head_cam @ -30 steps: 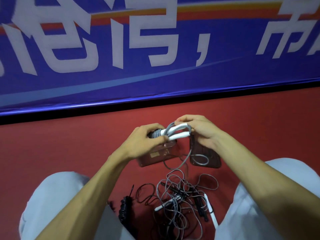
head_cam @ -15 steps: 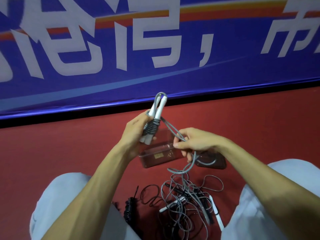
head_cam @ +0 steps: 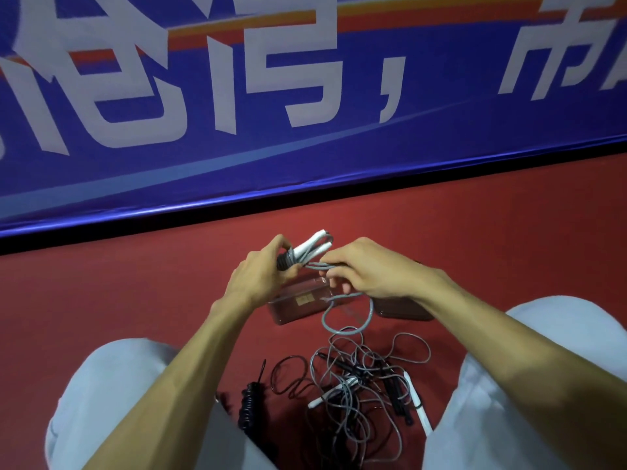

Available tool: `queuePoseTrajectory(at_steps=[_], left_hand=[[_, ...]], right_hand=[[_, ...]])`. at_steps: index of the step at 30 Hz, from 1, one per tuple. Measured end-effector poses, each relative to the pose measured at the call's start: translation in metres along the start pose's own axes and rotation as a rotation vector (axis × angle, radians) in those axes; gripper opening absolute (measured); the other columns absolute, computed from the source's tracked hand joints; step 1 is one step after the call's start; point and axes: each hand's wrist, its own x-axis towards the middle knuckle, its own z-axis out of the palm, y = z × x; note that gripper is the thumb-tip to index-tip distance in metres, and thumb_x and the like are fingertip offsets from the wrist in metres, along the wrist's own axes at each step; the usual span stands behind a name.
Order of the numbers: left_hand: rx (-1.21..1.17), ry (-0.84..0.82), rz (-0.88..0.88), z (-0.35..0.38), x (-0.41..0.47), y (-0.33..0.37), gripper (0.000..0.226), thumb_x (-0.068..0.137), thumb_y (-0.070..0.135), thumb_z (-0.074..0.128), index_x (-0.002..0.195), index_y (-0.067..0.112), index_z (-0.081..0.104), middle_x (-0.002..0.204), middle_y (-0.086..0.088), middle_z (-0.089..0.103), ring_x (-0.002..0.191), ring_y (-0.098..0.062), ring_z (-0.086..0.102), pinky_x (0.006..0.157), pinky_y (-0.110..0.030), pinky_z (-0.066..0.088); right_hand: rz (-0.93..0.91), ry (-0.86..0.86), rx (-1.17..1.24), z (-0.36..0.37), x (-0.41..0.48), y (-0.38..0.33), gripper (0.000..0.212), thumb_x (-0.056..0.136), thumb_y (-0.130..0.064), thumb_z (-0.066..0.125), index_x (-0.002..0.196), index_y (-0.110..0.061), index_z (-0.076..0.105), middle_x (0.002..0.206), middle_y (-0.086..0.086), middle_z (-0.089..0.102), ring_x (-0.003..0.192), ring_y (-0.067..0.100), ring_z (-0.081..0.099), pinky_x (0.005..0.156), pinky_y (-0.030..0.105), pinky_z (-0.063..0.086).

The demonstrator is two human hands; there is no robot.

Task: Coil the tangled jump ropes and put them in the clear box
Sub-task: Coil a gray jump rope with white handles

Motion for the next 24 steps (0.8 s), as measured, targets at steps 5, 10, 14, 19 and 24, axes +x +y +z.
queuePoseTrajectory(at_steps=[5,10,14,19,24], left_hand=[[0.089,-0.13,0.173,0.0,-0.004,0.003,0.035,0.085,0.031,0.063,0.119,0.034,0.055,0.096,0.002,0.063,0.087,-0.027,0.061,0.072,-0.042,0.052],[0.265,-0.212,0.243,-0.003,-0.01,0.009,0.038,0.08,0.049,0.058,0.117,0.041,0.054,0.096,0.007,0.053,0.093,-0.02,0.055,0.069,-0.033,0.039],[0.297,-0.248,0.296,0.002,-0.013,0.015,0.057,0.064,0.086,0.041,0.101,0.044,0.05,0.094,0.009,0.056,0.088,-0.015,0.054,0.07,-0.034,0.043],[0.42,-0.127,0.326,0.0,-0.02,0.023,0.06,0.068,0.087,0.04,0.091,0.035,0.055,0.081,0.009,0.054,0.077,-0.015,0.052,0.059,-0.03,0.032],[0.393,-0.145,0.34,-0.009,-0.022,0.026,0.04,0.082,0.068,0.05,0.108,0.039,0.06,0.086,0.008,0.051,0.079,-0.016,0.051,0.065,-0.03,0.035]], right_hand=[[-0.017,0.071,-0.034,0.0,0.001,0.009,0.014,0.096,-0.013,0.053,0.092,-0.016,0.066,0.077,-0.006,0.066,0.065,0.012,0.065,0.068,0.036,0.054],[0.03,0.21,-0.123,-0.002,0.002,0.013,0.008,0.085,-0.035,0.065,0.09,-0.029,0.069,0.081,-0.008,0.071,0.08,0.014,0.065,0.073,0.038,0.053],[0.095,0.341,-0.177,-0.008,0.0,0.014,0.017,0.074,-0.046,0.074,0.08,-0.03,0.07,0.074,-0.008,0.068,0.075,0.015,0.063,0.067,0.031,0.049],[0.108,0.341,-0.17,-0.007,0.0,0.013,0.021,0.071,-0.05,0.076,0.076,-0.03,0.072,0.075,-0.009,0.068,0.074,0.011,0.06,0.062,0.027,0.041],[0.095,0.256,-0.315,-0.011,-0.003,0.017,0.028,0.08,-0.052,0.066,0.092,-0.028,0.073,0.085,-0.008,0.063,0.087,0.013,0.056,0.056,0.025,0.026]])
